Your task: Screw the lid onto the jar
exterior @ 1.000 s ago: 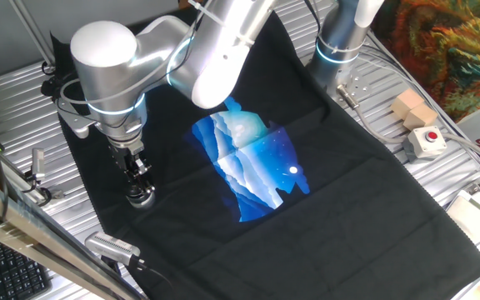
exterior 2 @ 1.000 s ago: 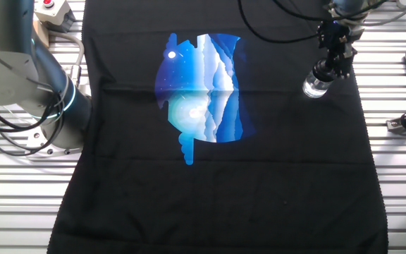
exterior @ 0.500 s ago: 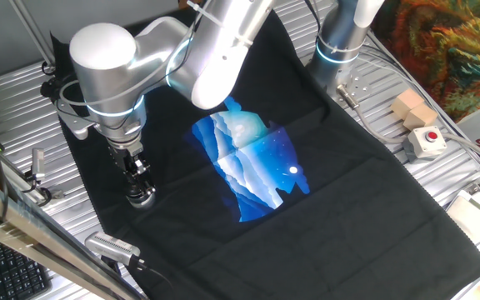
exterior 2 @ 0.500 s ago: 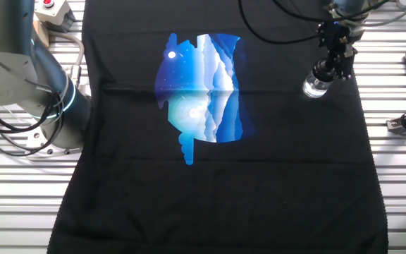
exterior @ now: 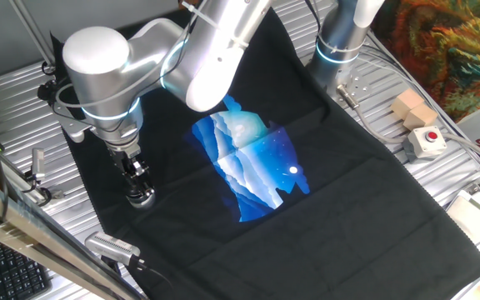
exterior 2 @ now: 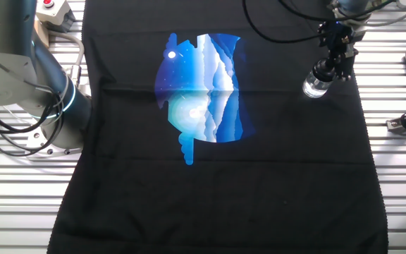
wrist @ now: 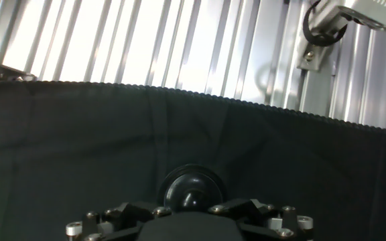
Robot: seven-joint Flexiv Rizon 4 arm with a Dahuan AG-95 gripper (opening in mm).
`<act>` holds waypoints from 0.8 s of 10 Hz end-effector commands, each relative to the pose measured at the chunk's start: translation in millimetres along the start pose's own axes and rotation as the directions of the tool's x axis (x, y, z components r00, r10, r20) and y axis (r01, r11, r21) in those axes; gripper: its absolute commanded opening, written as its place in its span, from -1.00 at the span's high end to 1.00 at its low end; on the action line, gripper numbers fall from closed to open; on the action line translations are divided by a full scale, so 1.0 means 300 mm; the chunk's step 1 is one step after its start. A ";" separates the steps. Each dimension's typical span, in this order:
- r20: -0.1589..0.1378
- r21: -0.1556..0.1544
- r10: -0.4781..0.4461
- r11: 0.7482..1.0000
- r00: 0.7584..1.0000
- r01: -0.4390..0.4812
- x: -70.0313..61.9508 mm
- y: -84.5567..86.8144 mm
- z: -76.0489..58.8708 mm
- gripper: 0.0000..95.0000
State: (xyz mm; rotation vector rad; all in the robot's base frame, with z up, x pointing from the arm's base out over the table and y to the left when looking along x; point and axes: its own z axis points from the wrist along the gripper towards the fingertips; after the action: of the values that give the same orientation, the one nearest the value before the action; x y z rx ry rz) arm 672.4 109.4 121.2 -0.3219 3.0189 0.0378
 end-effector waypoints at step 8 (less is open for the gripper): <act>-0.033 -0.003 0.008 1.000 0.999 -0.008 0.000 0.001 0.011 -1.00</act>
State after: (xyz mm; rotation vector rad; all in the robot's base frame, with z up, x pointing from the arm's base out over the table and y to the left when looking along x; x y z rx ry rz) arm 671.8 109.4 118.1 -0.3123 3.0527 0.0372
